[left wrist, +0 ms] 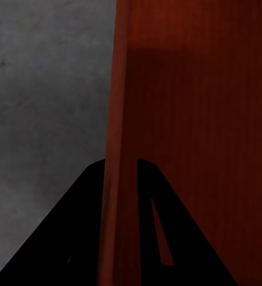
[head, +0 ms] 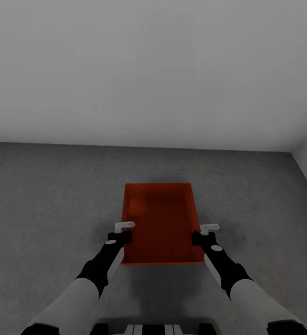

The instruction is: Move the two storage containers from the living room to the garage. In the garage, place one container on the floor and stack the other container on top of it (either order is fine).

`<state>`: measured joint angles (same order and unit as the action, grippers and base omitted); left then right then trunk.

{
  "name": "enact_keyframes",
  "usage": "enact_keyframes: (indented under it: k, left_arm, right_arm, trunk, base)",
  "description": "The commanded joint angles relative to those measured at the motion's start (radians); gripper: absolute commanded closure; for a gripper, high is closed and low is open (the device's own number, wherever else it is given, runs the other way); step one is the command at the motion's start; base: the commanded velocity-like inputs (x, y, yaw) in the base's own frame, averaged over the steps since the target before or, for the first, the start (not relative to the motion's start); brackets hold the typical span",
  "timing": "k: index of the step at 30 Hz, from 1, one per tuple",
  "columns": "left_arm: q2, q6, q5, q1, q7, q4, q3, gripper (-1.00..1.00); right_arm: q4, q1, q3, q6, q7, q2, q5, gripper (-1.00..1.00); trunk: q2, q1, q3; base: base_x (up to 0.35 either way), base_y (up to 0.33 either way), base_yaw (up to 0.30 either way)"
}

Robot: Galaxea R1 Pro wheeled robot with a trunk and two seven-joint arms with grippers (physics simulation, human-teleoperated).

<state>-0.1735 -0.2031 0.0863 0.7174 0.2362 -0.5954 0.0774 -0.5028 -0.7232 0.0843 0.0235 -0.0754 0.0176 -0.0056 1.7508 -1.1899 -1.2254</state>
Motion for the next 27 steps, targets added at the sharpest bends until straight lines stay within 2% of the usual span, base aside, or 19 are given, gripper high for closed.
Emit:
enact_keyframes:
  k: [1, 5, 6, 8, 18, 27]
  left_arm:
    - [0.0, -0.004, 0.013, 0.001, 0.008, -0.066, 0.002, 1.0]
    - [0.0, -0.004, 0.013, 0.001, 0.008, -0.067, 0.002, 1.0]
    - [0.007, -0.011, 0.015, -0.001, 0.008, -0.008, 0.001, 1.0]
    - [0.011, -0.004, 0.028, -0.001, 0.003, -0.011, 0.001, 1.0]
    - [0.009, -0.003, 0.03, -0.001, 0.005, -0.005, 0.0, 1.0]
    - [0.009, -0.005, 0.058, -0.001, 0.015, -0.01, 0.03, 1.0]
  right_arm:
    - [0.001, 0.001, -0.003, 0.002, -0.006, -0.001, 0.001, 1.0]
    - [0.001, 0.0, -0.003, 0.002, -0.006, -0.001, 0.001, 1.0]
    - [-0.001, 0.001, 0.0, 0.004, -0.008, -0.001, 0.0, 1.0]
    - [0.0, 0.001, -0.001, 0.004, -0.005, 0.001, 0.003, 1.0]
    - [0.0, 0.001, -0.016, 0.006, 0.006, -0.002, 0.021, 1.0]
    - [0.0, 0.001, -0.038, 0.006, 0.02, -0.002, 0.037, 1.0]
  trunk:
    - [0.0, 0.0, -0.001]
    - [0.0, 0.0, -0.001]
    - [0.0, 0.0, -0.001]
    - [0.0, 0.0, -0.001]
    - [0.0, 0.0, -0.001]
    - [0.0, 0.0, -0.001]
  base:
    - [0.0, 0.0, -0.003]
    - [0.0, 0.0, 0.0]
    - [0.0, 0.0, 0.0]
    - [0.0, 0.0, 0.0]
    - [0.0, 0.0, 0.0]
    - [0.0, 0.0, 0.0]
